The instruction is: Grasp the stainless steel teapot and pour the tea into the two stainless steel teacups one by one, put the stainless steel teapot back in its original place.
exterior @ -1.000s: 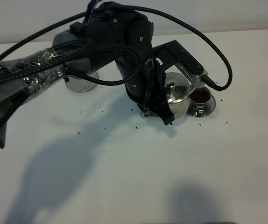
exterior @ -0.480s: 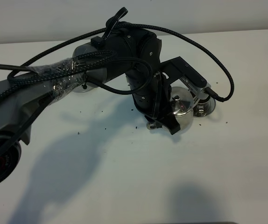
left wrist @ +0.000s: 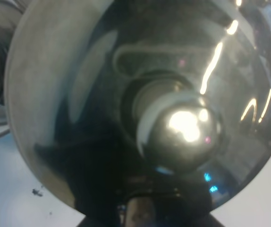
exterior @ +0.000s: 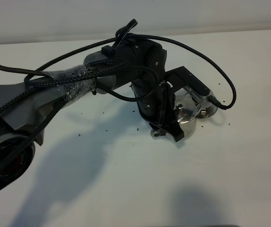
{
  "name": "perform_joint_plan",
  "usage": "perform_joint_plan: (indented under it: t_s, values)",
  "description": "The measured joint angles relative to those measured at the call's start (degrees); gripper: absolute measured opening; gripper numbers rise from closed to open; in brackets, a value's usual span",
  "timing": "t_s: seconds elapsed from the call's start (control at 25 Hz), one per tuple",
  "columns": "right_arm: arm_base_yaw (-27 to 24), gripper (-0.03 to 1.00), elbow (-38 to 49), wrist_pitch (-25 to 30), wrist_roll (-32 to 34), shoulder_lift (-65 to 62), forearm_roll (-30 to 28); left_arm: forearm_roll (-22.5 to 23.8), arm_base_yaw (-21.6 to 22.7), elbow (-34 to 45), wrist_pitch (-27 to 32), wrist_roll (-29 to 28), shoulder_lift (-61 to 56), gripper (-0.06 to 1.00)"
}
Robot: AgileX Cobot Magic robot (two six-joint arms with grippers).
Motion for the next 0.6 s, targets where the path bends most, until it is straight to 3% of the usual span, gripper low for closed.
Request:
perform_joint_plan:
  t_s: [0.32,0.6]
  values:
    - [0.0,0.48,0.0,0.0,0.0,0.0,0.0,1.01,1.43,0.0,0.39,4.8,-3.14,0.22]
    - [0.0,0.48,0.0,0.0,0.0,0.0,0.0,1.21,6.55,-0.95,1.15,14.59,-6.65,0.22]
